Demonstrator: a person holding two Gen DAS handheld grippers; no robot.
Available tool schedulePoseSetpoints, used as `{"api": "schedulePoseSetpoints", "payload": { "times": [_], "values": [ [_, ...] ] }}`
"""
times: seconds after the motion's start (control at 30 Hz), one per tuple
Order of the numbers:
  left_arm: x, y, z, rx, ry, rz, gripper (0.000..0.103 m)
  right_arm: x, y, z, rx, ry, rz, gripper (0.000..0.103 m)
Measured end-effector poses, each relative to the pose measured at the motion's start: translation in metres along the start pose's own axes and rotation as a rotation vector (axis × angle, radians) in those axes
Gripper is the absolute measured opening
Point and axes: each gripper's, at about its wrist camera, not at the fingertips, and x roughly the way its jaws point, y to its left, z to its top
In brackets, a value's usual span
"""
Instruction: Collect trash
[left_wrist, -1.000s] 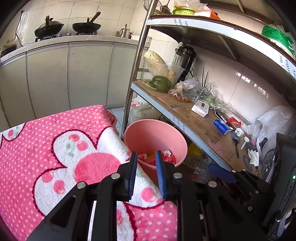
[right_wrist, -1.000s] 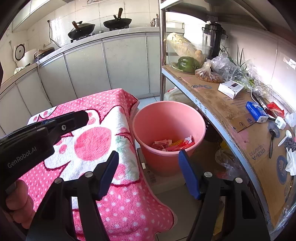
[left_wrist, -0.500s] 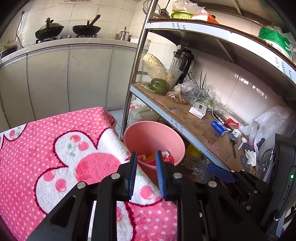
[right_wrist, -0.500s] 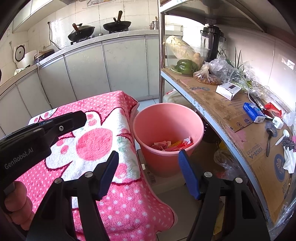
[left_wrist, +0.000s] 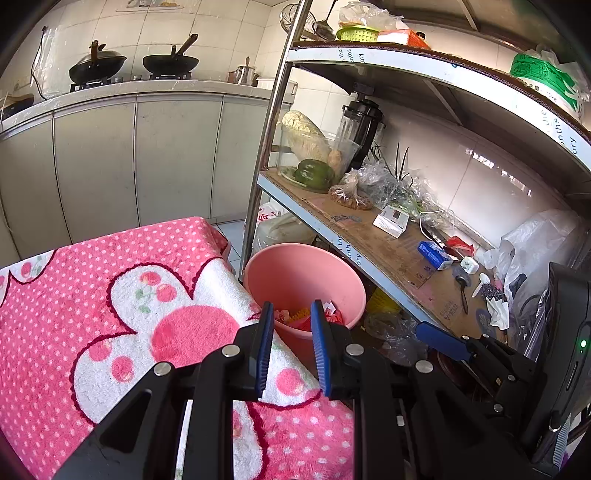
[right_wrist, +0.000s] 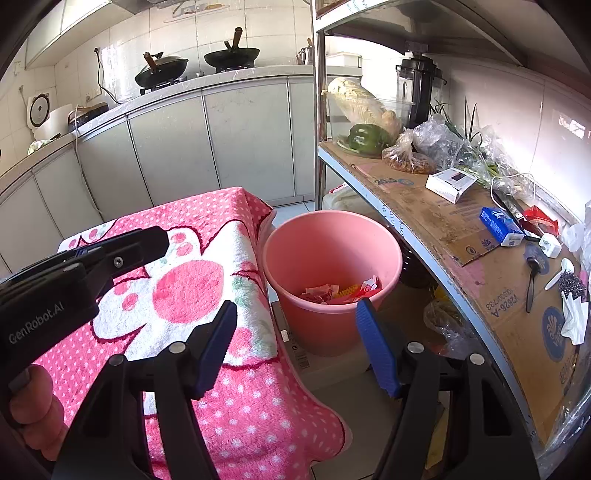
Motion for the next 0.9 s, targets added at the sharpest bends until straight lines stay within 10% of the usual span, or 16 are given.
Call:
{"api": "schedulePoseSetpoints", "payload": {
  "times": [0.9],
  "values": [
    [-0.0030,-0.0026,-0.0011,0.004,0.004,-0.004,0.019,-0.0036,-0.0014,-0.0020,0.013,0.002,-0.001,0.068]
  ]
}}
